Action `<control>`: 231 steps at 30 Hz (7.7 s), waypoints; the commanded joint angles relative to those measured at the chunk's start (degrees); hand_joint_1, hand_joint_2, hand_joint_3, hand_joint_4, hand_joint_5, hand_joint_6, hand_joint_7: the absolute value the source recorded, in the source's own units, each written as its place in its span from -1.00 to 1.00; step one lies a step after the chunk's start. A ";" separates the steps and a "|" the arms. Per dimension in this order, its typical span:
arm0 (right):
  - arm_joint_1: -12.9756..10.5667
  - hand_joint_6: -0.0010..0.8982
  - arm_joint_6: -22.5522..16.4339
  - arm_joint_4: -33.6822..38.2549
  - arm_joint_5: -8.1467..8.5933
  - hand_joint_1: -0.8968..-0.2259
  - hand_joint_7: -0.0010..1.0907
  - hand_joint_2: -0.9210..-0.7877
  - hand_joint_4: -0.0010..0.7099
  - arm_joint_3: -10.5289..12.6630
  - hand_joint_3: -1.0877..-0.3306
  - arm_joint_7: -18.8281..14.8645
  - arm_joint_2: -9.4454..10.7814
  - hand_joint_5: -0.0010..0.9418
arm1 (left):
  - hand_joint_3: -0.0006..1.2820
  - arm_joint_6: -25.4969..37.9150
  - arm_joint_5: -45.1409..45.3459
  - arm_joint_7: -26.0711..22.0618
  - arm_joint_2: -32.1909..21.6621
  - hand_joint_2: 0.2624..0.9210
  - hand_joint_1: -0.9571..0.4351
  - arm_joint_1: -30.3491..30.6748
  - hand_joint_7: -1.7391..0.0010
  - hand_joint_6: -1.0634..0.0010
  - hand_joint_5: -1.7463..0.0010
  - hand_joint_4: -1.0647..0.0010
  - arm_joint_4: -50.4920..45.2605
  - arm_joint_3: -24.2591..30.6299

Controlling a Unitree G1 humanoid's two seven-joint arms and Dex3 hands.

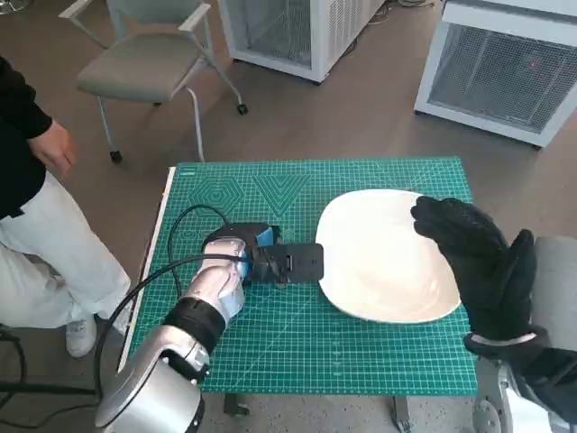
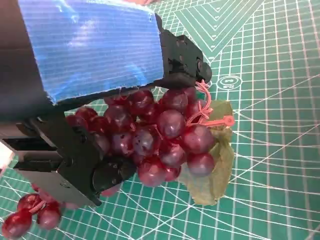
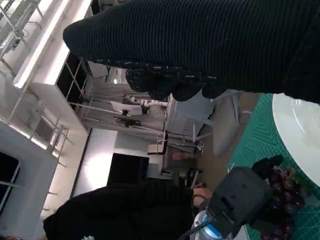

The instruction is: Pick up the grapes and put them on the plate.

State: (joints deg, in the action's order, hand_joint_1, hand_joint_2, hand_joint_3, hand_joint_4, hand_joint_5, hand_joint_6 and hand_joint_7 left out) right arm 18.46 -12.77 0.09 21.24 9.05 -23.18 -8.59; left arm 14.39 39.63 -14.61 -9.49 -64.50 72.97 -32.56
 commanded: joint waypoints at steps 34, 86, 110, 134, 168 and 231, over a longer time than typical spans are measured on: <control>-0.06 -0.65 -0.06 0.82 0.27 0.39 0.82 -1.00 0.15 0.59 0.19 -0.53 -0.93 0.50 | -0.34 5.48 1.78 -0.37 -7.18 0.76 0.72 1.90 0.41 -0.16 -0.74 0.16 -29.18 2.70; -3.62 -0.64 2.41 -5.37 0.93 0.39 0.82 -1.00 0.14 2.40 0.20 1.36 -1.07 0.49 | 0.35 11.67 5.01 -7.43 2.69 -0.03 0.94 -4.39 0.65 -0.13 -0.84 0.04 -47.84 2.47; -6.64 -0.62 3.08 -9.09 -0.39 0.40 0.81 -1.00 0.14 3.31 0.19 4.27 -1.17 0.49 | 0.23 4.49 3.34 -5.42 10.33 0.23 0.92 -11.19 0.60 0.04 -0.91 0.22 -35.55 1.44; -6.69 -0.62 1.91 -8.24 -0.35 0.41 0.81 -1.00 0.14 2.94 0.19 4.31 -0.86 0.49 | 0.40 1.22 -1.79 -9.81 11.24 -0.18 0.96 -12.87 0.76 0.13 -0.79 -0.07 -27.82 2.52; -6.27 -0.63 1.39 -7.34 -0.52 0.40 0.82 -1.00 0.13 2.53 0.19 4.01 -0.87 0.50 | -0.99 -4.13 -2.06 -5.78 5.67 0.82 -0.18 -9.69 1.00 0.27 0.95 0.33 -28.12 2.15; -2.18 -0.58 4.20 -5.87 -0.51 0.40 0.75 -1.00 0.19 0.38 0.22 3.87 -1.20 0.43 | -0.91 -42.41 -54.82 -12.63 1.94 1.00 -0.24 36.95 0.99 0.48 0.99 0.65 -41.29 39.57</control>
State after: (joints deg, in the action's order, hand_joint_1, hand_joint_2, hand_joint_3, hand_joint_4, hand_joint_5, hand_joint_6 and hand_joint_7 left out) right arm 16.74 -9.04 -6.87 20.50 9.59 -18.80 -9.75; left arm -28.89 -14.04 -26.91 -8.25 -29.13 33.06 6.70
